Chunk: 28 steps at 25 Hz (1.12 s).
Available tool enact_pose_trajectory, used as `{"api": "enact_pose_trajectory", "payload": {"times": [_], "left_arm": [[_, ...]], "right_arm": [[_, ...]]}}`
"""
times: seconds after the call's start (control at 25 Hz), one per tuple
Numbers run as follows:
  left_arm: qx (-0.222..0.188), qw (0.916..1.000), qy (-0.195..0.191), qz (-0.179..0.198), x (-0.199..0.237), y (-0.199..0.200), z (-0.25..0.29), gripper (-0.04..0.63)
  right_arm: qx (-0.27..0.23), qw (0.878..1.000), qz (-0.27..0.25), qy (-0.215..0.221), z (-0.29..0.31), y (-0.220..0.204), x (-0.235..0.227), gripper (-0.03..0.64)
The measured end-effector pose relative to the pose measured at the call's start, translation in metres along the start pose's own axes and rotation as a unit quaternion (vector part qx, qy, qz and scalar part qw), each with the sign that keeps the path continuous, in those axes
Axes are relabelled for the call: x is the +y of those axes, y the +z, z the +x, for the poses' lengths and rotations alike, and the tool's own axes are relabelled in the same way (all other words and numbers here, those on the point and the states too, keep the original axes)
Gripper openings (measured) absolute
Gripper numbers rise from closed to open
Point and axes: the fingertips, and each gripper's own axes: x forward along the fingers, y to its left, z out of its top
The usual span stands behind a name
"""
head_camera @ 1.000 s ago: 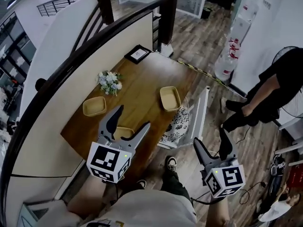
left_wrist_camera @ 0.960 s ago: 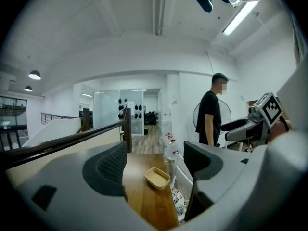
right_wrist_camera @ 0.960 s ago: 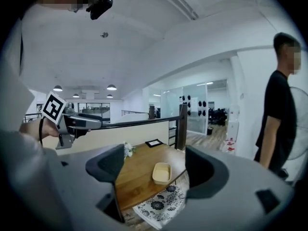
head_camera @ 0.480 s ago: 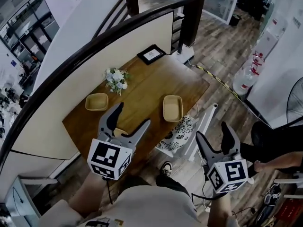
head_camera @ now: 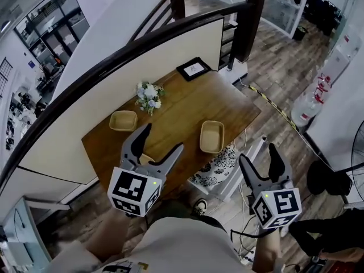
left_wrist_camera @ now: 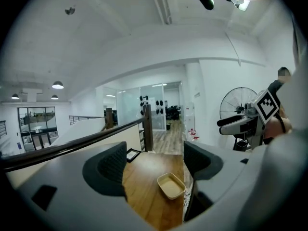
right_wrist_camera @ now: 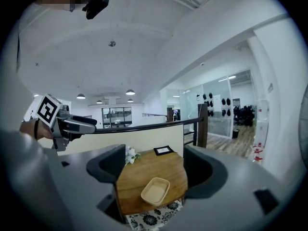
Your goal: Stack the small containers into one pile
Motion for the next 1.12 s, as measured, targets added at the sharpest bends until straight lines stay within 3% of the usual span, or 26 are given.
{"api": "enact_pose_trajectory", "payload": {"times": [0.6, 1.0, 1.12], "left_arm": [[0.01, 0.9988, -0.046, -0.011, 0.02, -0.005, 0.02, 0.374], [0.06, 0.9919, -0.069, -0.088, 0.022, -0.052, 0.075, 0.357], [0.075, 0.9905, -0.078, -0.086, 0.015, -0.068, 0.097, 0.354]], "right_arm": [[0.021, 0.998, 0.039, -0.039, 0.02, -0.008, 0.009, 0.37], [0.064, 0.994, 0.072, -0.058, 0.073, -0.049, -0.011, 0.347], [0.087, 0.99, 0.092, -0.067, 0.095, -0.072, -0.021, 0.344]]}}
